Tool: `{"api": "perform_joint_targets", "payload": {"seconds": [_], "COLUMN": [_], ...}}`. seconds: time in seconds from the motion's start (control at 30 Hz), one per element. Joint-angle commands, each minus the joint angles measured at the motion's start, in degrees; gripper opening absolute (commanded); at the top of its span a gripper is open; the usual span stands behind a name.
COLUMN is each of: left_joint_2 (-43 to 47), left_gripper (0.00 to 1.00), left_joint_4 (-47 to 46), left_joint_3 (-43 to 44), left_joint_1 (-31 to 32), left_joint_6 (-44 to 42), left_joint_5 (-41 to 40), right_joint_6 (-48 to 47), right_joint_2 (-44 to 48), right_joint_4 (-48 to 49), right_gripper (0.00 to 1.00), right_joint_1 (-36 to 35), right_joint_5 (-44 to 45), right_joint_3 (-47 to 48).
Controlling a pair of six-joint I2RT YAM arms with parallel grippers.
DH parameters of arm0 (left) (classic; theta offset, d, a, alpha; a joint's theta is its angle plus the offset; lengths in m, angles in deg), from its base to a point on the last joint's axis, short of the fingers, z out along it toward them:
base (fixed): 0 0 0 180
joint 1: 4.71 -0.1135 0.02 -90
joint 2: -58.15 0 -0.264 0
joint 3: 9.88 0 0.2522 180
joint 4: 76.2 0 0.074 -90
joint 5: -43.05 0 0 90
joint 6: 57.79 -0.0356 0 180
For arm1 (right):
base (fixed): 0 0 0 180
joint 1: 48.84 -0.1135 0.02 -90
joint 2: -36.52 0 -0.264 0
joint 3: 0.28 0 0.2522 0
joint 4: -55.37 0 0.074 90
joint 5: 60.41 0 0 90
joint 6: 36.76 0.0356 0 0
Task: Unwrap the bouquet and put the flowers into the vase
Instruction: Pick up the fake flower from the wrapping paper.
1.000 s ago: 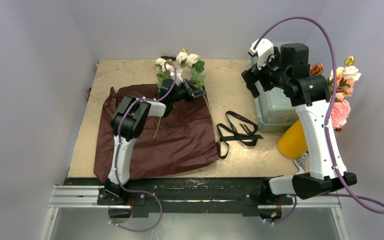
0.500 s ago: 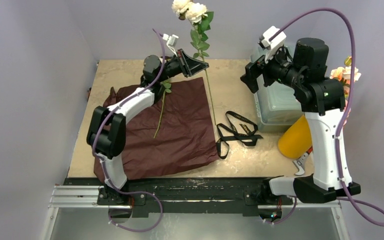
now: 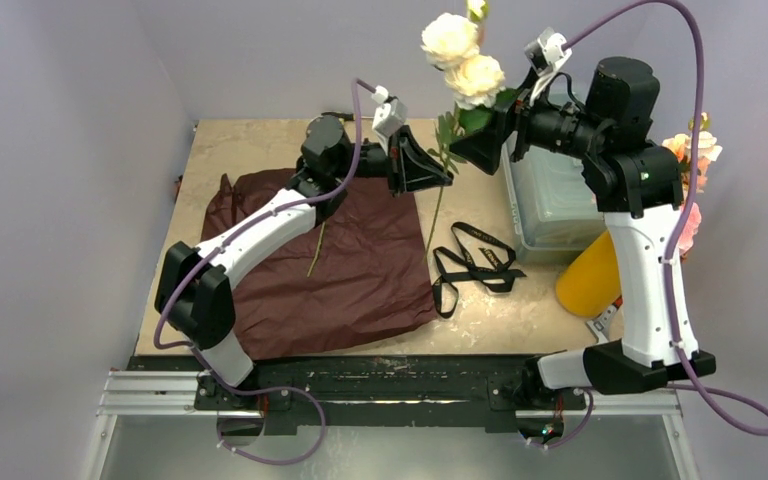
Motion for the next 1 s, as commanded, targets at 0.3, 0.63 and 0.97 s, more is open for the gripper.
{"api": "perform_joint_targets", "payload": {"seconds": [0.3,0.63,0.97], "left_joint_2": [3.8,3.7,1.5], "left_gripper": [0.0,0.7,1.0], "left_joint_4": [3.9,13.6,3.1], "left_joint_3": [4.4,7.4,3.4], "left_joint_1": [4.7,4.9,-3.3], "left_joint_6": [-6.8,-11.7,5.2], "left_joint_5": [8.8,8.6,4.6], "right_joint_6": [7.0,3.2,-8.6], "right_joint_2": [1.1,4.7,16.3], "right_joint_4": [11.3,9.9,3.0], "right_gripper": [0.5,0.0,0.0], "right_joint_1": [-1.5,-1.5,0.0], "right_joint_5": [-9.6,-6.4,10.5], "right_joint_3": [-3.7,-3.4,-1.3]}}
